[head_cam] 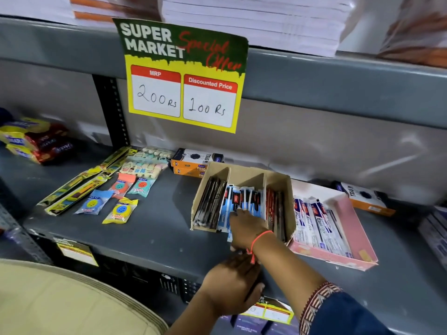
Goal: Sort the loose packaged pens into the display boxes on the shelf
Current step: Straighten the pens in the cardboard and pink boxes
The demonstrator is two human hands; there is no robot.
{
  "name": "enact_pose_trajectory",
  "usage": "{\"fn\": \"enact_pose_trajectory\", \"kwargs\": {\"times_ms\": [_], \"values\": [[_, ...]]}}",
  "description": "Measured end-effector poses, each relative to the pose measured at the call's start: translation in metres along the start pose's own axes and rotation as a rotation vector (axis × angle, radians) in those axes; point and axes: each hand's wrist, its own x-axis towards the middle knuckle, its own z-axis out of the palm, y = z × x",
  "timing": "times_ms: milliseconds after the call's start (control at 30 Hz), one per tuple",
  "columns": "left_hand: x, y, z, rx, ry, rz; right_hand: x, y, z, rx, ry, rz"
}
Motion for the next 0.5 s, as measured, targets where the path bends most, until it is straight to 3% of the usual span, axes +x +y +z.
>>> {"fn": "enact_pose_trajectory", "kwargs": {"times_ms": [333,500], "values": [[0.0014,0.0002,0.0023,-0.003,0.005,-0.002,0.0077,0.0027,0.0026,0.014,0.1,0.045],[0.0023,0.0016,0.0009,0.015,0.008,-0.004,0.0047,0.0034,0.006,0.079,0.043,0.073]]}}
